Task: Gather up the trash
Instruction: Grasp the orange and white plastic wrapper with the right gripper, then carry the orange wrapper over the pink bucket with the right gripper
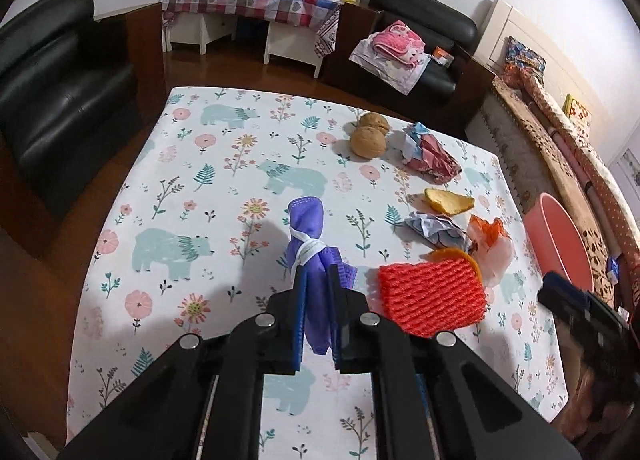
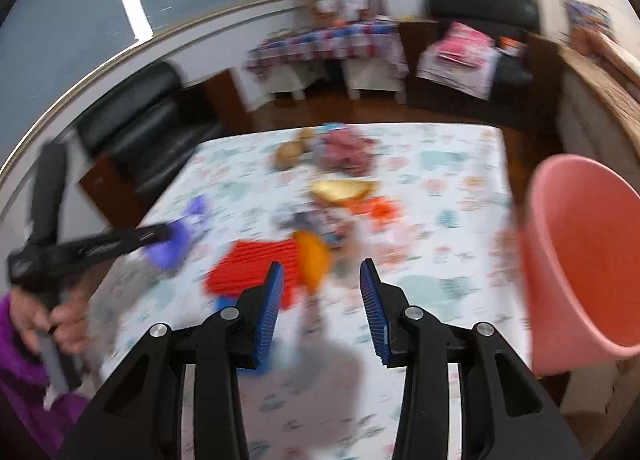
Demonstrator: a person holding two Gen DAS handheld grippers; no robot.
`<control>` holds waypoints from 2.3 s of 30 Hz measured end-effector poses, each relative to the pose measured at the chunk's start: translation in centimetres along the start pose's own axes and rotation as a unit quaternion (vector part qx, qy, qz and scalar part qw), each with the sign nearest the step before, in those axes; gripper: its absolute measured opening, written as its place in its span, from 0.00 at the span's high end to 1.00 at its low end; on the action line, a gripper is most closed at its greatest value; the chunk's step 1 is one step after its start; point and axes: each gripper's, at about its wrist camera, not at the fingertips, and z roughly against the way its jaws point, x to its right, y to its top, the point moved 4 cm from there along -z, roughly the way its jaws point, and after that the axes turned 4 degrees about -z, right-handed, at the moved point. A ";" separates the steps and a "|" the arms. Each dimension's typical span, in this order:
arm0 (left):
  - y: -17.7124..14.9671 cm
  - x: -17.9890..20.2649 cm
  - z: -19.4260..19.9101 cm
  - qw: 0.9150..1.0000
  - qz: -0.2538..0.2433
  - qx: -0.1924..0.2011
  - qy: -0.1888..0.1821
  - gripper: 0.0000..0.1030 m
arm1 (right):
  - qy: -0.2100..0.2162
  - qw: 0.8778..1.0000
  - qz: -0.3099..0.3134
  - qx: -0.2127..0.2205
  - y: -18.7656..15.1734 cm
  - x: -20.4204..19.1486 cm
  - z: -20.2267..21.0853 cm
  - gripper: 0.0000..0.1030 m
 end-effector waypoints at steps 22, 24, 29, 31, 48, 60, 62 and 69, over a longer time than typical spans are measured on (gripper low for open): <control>0.4 -1.1 -1.0 1.000 0.006 0.000 -0.013 0.91 | -0.031 0.997 -0.056 -0.034 1.7 2.9 -5.6 0.60; 0.4 -0.9 -0.9 1.000 0.003 0.001 -0.011 0.91 | -0.028 0.997 -0.059 -0.030 1.6 3.0 -5.6 0.60; 0.7 -0.3 -0.3 1.000 -0.003 0.006 -0.007 0.91 | -0.025 0.997 -0.070 -0.025 1.6 3.5 -5.4 0.66; 0.9 0.1 0.1 1.000 -0.006 0.011 -0.007 0.91 | -0.026 0.997 -0.066 -0.022 1.5 3.4 -5.0 0.68; 4.1 8.8 2.7 0.995 -0.061 0.066 -0.053 0.91 | -0.044 0.992 -0.076 0.087 3.0 3.9 3.1 0.68; 6.3 19.0 3.1 0.980 -0.123 0.098 -0.122 0.91 | -0.126 0.974 -0.125 0.140 3.4 9.8 8.2 0.68; 6.5 21.1 3.0 0.976 -0.136 0.105 -0.135 0.91 | -0.142 0.969 -0.136 0.148 3.5 11.2 9.1 0.68; 6.4 27.8 0.9 0.969 -0.167 0.096 -0.153 0.91 | -0.184 0.955 -0.166 0.163 3.3 15.1 11.4 0.68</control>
